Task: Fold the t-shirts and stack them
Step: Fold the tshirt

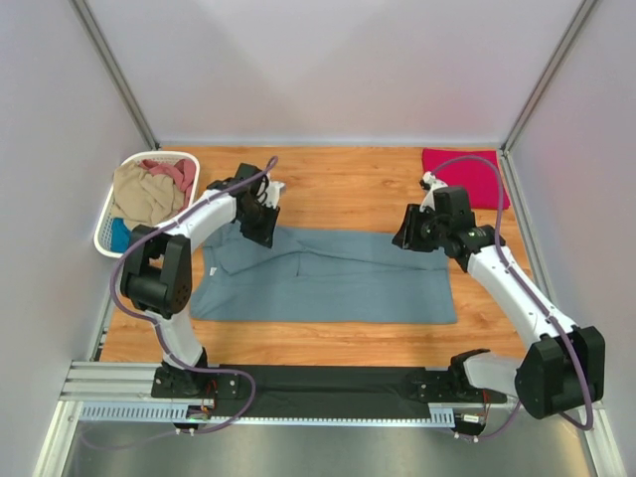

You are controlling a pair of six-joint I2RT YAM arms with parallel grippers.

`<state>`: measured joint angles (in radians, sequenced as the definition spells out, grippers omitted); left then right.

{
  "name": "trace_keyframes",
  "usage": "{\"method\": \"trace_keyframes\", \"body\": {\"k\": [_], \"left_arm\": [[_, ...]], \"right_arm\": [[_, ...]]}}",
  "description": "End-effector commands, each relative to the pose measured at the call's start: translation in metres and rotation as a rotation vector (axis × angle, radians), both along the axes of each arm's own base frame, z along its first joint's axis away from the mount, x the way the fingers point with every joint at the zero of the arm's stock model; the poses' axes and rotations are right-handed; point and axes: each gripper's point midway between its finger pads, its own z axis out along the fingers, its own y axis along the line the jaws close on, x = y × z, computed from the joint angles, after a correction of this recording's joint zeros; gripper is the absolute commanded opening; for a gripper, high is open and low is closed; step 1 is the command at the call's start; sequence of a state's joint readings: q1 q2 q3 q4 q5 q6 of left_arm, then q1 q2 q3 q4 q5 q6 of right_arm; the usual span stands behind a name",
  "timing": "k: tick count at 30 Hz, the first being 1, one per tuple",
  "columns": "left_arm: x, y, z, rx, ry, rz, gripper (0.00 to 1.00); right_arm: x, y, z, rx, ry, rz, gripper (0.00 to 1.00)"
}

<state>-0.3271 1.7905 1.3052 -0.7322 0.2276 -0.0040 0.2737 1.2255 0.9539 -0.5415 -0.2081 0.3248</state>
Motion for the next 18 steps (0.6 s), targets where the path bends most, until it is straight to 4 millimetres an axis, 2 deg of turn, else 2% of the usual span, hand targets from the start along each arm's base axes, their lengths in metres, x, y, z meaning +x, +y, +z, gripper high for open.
{"method": "trace_keyframes", "body": {"k": [1,5,6,9,18], "left_arm": [[0.047,0.006,0.018,-0.019,-0.12,0.027,0.33],[0.062,0.008,0.009,-0.051,-0.086,-0.008,0.36],[0.063,0.008,-0.001,-0.045,-0.063,-0.027,0.37],[0.071,0.014,-0.012,-0.014,-0.04,-0.036,0.39],[0.095,0.017,-0.001,-0.026,-0.109,-0.052,0.41]], "right_arm": [[-0.008,0.003,0.01,0.017,-0.024,0.028,0.36],[-0.005,-0.001,0.018,-0.003,-0.048,0.017,0.36],[-0.004,0.0,0.021,0.002,-0.051,0.019,0.36],[-0.002,-0.002,0.024,-0.006,-0.062,0.011,0.36],[0.002,-0.003,0.033,-0.02,-0.081,0.011,0.37]]}}
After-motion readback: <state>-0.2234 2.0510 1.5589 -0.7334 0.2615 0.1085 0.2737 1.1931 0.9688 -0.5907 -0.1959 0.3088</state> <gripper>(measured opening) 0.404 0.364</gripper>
